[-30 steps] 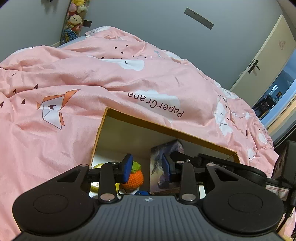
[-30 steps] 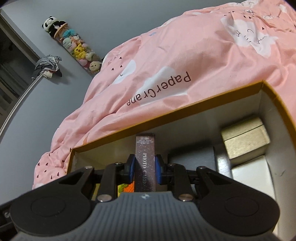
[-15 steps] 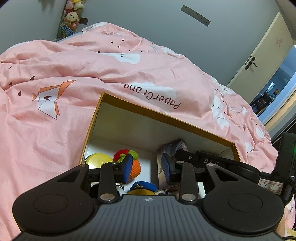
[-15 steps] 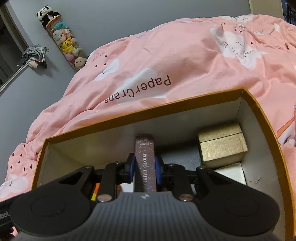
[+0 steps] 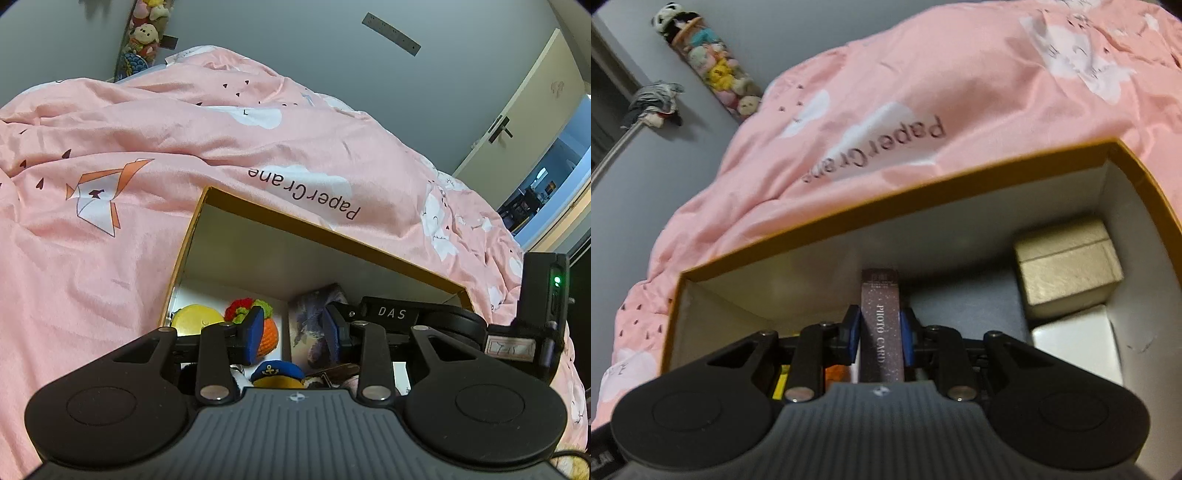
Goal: Organize objects
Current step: 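Release the grey card box into the box while the right tool lowers the card, then lower the photo card into the box and open the right tool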
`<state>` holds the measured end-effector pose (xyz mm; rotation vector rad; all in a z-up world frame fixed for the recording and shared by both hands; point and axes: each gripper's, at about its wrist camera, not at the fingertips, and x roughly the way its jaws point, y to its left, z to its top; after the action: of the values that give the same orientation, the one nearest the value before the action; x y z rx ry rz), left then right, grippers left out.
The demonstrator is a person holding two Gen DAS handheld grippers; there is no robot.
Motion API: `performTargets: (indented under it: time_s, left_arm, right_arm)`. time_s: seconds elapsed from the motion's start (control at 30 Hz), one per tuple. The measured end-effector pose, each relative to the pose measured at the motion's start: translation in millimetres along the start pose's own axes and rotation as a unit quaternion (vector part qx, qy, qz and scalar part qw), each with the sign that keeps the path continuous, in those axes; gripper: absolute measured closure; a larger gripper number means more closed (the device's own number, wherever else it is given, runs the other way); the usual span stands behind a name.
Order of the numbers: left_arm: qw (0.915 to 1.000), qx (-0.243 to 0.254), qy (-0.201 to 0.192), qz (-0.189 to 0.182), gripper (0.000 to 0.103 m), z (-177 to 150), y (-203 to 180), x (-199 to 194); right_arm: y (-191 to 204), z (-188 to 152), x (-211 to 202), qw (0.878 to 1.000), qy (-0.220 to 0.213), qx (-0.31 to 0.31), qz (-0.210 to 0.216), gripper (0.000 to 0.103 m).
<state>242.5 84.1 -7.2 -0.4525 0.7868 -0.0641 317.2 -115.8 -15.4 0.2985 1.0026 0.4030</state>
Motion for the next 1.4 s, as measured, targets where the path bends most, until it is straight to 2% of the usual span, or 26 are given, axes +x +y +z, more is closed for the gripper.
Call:
performTargets:
  time_s: [0.1, 0.23, 0.33, 0.43, 0.5, 0.57, 0.63, 0.77, 0.9, 1.0, 1.1, 1.2, 1.4]
  left_arm:
    - [1.0000, 0.002, 0.002, -0.002, 0.064, -1, -1, 0]
    - [0.9999, 0.004, 0.006, -0.009, 0.064, -3, -1, 0]
    - [0.9999, 0.003, 0.009, -0.011, 0.065, -4, -1, 1]
    - [0.9999, -0.003, 0.009, -0.012, 0.066, -4, 1, 0]
    - [0.9999, -0.006, 0.007, -0.012, 0.068, -3, 3, -1]
    - [0.9998, -0.010, 0.007, -0.016, 0.070, -2, 5, -2]
    - [0.9996, -0.012, 0.011, -0.024, 0.074, -1, 7, -1]
    - [0.9988, -0.013, 0.026, -0.038, 0.079, -2, 6, 2]
    - [0.9979, 0.011, 0.047, -0.043, 0.079, -8, -1, 8]
    - [0.9964, 0.037, 0.068, -0.034, 0.082, -13, -7, 14]
    - [0.9945, 0.053, 0.090, -0.012, 0.087, -19, -9, 21]
    - [0.9921, 0.061, 0.110, 0.000, 0.093, -22, -7, 24]
    - [0.9906, 0.064, 0.121, -0.001, 0.095, -26, -6, 20]
  right_arm:
    - [2, 2, -2, 1.000, 0.006, -0.023, -0.016, 0.076]
    - [2, 2, -9, 0.999, 0.019, -0.045, -0.022, 0.069]
    - [3, 0, -18, 0.997, 0.009, -0.071, -0.036, 0.064]
    - [3, -2, -27, 0.995, -0.001, -0.091, -0.044, 0.064]
    - [4, -4, -31, 0.993, -0.004, -0.103, -0.051, 0.066]
    - [4, -5, -32, 0.993, 0.003, -0.110, -0.043, 0.080]
    - [0, -5, -29, 0.994, 0.013, -0.103, -0.038, 0.086]
    - [-12, -1, -24, 0.997, 0.023, -0.073, -0.031, 0.087]
    - [-17, 2, -33, 0.998, 0.022, -0.050, -0.009, 0.085]
    - [-9, 1, -39, 0.998, 0.019, -0.064, 0.014, 0.084]
    - [-2, -2, -31, 0.996, 0.032, -0.079, 0.004, 0.084]
    - [-5, -3, -22, 0.997, 0.041, -0.058, 0.014, 0.085]
    - [-7, 3, -12, 0.997, 0.055, -0.029, 0.034, 0.085]
